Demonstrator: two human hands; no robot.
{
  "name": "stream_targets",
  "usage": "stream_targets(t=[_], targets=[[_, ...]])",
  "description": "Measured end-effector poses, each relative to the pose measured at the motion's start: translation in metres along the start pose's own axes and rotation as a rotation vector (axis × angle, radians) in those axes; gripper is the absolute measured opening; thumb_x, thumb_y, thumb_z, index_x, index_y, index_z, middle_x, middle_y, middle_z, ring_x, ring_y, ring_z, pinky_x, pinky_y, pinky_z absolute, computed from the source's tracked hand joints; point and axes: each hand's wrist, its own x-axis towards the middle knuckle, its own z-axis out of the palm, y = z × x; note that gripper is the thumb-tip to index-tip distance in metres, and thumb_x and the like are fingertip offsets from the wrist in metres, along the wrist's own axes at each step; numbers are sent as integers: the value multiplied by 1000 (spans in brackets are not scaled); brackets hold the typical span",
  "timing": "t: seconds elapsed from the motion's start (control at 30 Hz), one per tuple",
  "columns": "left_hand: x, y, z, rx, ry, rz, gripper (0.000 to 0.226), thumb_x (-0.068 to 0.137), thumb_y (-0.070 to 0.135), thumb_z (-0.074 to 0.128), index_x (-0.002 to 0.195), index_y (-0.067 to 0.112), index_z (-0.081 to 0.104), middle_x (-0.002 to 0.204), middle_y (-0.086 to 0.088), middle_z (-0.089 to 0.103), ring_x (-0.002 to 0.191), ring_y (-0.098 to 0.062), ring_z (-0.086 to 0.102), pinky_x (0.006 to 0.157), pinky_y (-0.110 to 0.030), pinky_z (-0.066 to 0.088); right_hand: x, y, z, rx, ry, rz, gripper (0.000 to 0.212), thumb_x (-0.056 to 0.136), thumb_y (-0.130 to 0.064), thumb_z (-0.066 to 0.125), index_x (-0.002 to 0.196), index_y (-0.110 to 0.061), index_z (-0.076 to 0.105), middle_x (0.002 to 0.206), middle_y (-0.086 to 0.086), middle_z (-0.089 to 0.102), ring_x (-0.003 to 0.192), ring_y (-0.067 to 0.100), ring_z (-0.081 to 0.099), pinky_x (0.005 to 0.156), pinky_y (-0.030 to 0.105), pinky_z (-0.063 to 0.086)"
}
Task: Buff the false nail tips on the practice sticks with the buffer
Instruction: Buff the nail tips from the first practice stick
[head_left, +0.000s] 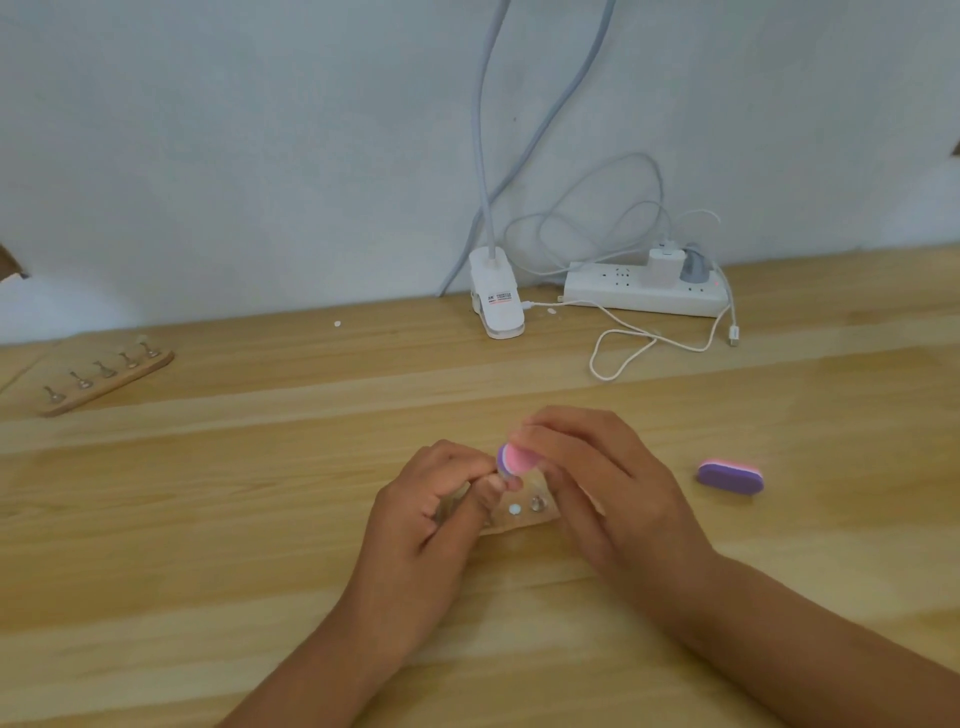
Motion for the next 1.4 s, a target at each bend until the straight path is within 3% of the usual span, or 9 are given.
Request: stream_targets(t=[0.1, 0.23, 0.4, 0.53, 0.7, 0.8, 0.93, 1.03, 1.4], targets=[[0, 0, -1, -11, -15, 41, 18, 91, 25, 55, 91, 20, 73, 89, 5, 66, 89, -21, 63, 77, -31, 49, -4, -8, 1, 97, -57, -71, 25, 109, -16, 42, 123, -18, 62, 122, -1, 59, 110, 16, 62, 95, 21, 48], [-1, 0, 0, -13, 13, 14, 17, 93, 26, 58, 91, 21, 74, 89, 7, 66, 88, -20, 63, 78, -36, 50, -1, 5, 2, -66, 6, -21, 36, 84, 16, 61, 114, 0, 71, 115, 13, 66, 108, 19, 60, 96, 23, 47], [-1, -1, -2, -2, -20, 54, 26, 92, 30, 52, 91, 16, 73, 89, 6, 65, 88, -19, 62, 78, -34, 48, -6, -1, 2, -27, -56, -131, 33, 92, 6, 53, 120, 0, 69, 119, 15, 64, 113, 19, 60, 100, 22, 45], [0, 0, -2, 2, 1, 20, 25, 92, 34, 53, 93, 21, 74, 90, 8, 66, 91, -19, 62, 80, -32, 48, -2, 5, 1, -64, -8, -41, 32, 87, 12, 57, 115, 2, 70, 116, 15, 65, 109, 20, 60, 97, 24, 46], [-1, -2, -2, 15, -6, 42, 18, 94, 22, 57, 94, 17, 74, 90, 8, 65, 90, -20, 62, 79, -35, 49, -5, 3, 3, -37, -34, -128, 35, 89, 11, 55, 119, 1, 70, 117, 16, 65, 109, 22, 62, 96, 27, 49], [-1, 0, -2, 14, -1, 20, 18, 94, 26, 57, 94, 19, 74, 89, 9, 65, 90, -20, 62, 79, -35, 49, -3, 5, 2, -27, -7, -68, 32, 88, 13, 58, 116, 2, 70, 115, 15, 66, 108, 21, 62, 94, 28, 50], [-1, 1, -3, 21, -7, 87, 23, 92, 30, 53, 96, 20, 74, 90, 8, 65, 89, -19, 62, 77, -35, 49, -6, 1, 4, -21, -44, -163, 33, 88, 13, 58, 117, 2, 71, 116, 15, 66, 108, 22, 63, 96, 27, 49], [-1, 0, -2, 59, 28, 21, 17, 91, 28, 59, 90, 22, 75, 87, 10, 64, 89, -18, 61, 77, -35, 49, -2, 11, 2, -63, 17, -22, 31, 88, 12, 57, 113, 2, 72, 115, 12, 66, 107, 20, 61, 99, 19, 44], [0, 0, -2, 159, 71, 66, 22, 88, 41, 58, 84, 29, 76, 83, 11, 63, 88, -14, 56, 74, -21, 44, -6, 9, 6, 23, -35, -118, 41, 88, 15, 56, 121, -5, 67, 118, 14, 65, 111, 21, 61, 96, 27, 48]])
